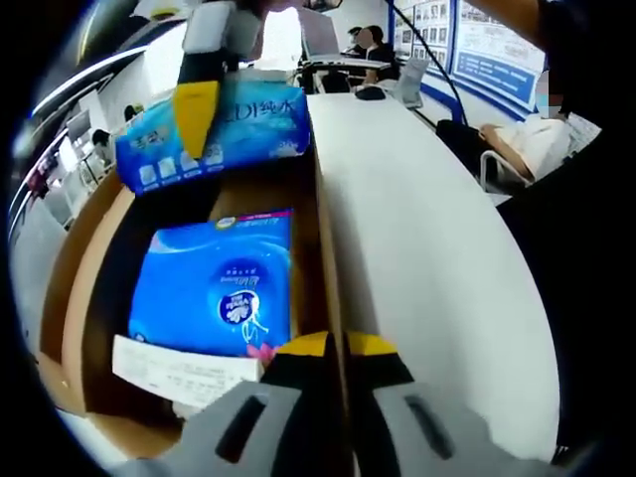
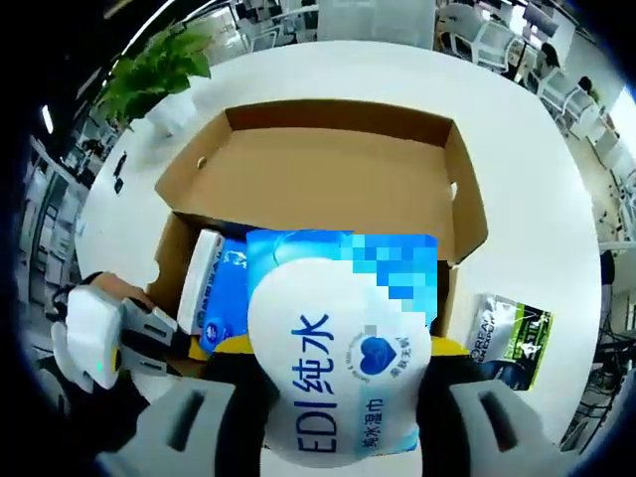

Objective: Operate the shoe box by opening the lid, removing the specified soft item, and placing it in the target area until the item is outside and the box remains undamaged.

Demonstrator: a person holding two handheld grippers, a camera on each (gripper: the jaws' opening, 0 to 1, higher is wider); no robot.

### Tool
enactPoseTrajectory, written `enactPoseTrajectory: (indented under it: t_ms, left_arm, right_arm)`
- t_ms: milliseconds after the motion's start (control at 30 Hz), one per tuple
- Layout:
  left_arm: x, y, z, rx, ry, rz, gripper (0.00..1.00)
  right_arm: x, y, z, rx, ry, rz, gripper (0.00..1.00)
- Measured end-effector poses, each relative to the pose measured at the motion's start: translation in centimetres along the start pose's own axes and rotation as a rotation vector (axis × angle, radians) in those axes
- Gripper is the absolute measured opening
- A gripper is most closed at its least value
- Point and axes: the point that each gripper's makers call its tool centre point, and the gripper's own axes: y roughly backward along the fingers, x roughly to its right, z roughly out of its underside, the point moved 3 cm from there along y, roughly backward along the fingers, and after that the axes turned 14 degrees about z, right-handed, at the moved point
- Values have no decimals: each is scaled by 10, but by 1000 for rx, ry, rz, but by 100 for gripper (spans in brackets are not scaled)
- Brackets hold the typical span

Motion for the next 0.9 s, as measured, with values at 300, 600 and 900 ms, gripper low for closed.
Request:
enactPoseTrajectory:
  t_ms: [300, 600, 900]
  left_arm:
    - [1, 0, 0, 5, 2, 4, 3]
    - [1, 0, -1, 9, 2, 7, 3]
    - [6, 1, 2, 11, 4, 8, 3]
  right_arm:
    - [6, 20, -18, 52, 114, -52, 60]
    - [22, 23, -22, 43, 124, -48, 60]
    - [45, 39, -19, 47, 101, -39, 60]
